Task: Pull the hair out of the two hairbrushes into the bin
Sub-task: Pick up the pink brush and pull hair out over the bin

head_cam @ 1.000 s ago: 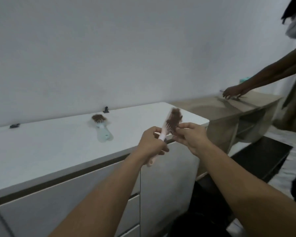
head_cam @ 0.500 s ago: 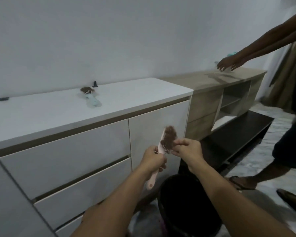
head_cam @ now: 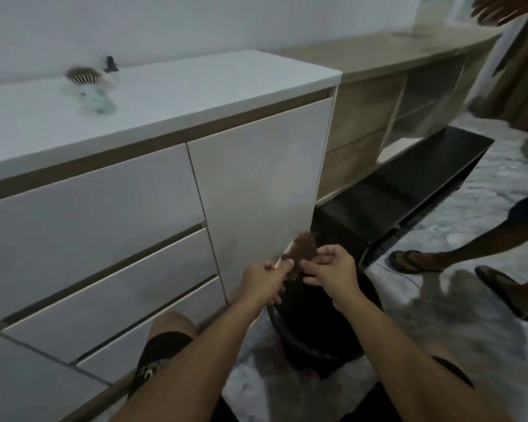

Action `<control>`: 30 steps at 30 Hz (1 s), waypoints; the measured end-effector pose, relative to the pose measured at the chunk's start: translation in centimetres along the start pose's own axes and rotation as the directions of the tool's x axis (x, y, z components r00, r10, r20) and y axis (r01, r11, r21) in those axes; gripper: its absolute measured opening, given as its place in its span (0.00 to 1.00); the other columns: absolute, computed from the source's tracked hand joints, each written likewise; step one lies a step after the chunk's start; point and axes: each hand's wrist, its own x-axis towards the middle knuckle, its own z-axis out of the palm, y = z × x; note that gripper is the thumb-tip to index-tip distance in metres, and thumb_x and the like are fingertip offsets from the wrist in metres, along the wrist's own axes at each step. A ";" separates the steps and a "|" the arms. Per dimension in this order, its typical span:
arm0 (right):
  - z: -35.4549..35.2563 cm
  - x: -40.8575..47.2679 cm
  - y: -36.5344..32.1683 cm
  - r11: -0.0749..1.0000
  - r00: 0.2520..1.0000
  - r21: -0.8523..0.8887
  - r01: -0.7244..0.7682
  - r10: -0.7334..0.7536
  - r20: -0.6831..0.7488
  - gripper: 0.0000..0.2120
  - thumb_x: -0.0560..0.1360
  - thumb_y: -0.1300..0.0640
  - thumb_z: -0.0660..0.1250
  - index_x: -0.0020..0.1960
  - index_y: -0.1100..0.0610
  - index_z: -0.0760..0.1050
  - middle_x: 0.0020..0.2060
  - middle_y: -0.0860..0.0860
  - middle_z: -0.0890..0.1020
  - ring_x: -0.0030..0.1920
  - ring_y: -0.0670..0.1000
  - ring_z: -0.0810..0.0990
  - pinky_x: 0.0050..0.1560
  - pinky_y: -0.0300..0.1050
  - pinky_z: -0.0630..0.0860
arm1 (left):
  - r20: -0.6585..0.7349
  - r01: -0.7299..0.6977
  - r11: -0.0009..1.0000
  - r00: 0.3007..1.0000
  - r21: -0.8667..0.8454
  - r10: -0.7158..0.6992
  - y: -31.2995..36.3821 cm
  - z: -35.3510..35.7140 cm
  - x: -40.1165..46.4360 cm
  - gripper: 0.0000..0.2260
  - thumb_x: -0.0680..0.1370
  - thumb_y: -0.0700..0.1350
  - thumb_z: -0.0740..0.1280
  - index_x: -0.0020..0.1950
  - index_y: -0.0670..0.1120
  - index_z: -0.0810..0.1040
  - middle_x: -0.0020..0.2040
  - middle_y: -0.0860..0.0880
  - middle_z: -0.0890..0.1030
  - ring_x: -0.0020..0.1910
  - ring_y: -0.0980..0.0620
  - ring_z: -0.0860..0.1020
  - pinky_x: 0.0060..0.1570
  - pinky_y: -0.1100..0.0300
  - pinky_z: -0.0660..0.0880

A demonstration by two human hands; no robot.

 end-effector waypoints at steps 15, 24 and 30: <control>-3.4 -0.2 5.6 0.988 0.990 0.054 -0.141 0.140 0.022 0.08 0.77 0.63 0.67 0.56 0.61 0.77 0.47 0.63 0.84 0.42 0.59 0.86 0.41 0.51 0.85 | 0.057 0.044 0.959 0.996 0.278 -0.062 -5.5 3.5 -0.3 0.22 0.65 0.67 0.72 0.32 0.47 0.78 0.26 0.47 0.81 0.24 0.46 0.81 0.26 0.58 0.75; -4.0 -0.2 6.9 0.985 0.985 -0.025 -0.172 0.172 -0.019 0.08 0.73 0.68 0.71 0.52 0.64 0.76 0.46 0.63 0.83 0.41 0.57 0.86 0.38 0.46 0.84 | 0.023 -0.067 0.896 0.998 0.438 0.063 -7.0 3.9 -0.1 0.23 0.63 0.68 0.68 0.33 0.46 0.79 0.28 0.48 0.82 0.28 0.48 0.82 0.35 0.48 0.82; -3.9 -0.2 7.9 0.981 0.982 -0.061 -0.186 0.183 -0.051 0.03 0.74 0.67 0.71 0.47 0.62 0.80 0.44 0.61 0.84 0.41 0.55 0.87 0.38 0.44 0.84 | 0.050 -0.015 0.890 0.999 0.456 -0.008 -7.4 4.3 -0.3 0.27 0.62 0.71 0.66 0.39 0.47 0.80 0.34 0.47 0.84 0.33 0.45 0.83 0.40 0.47 0.82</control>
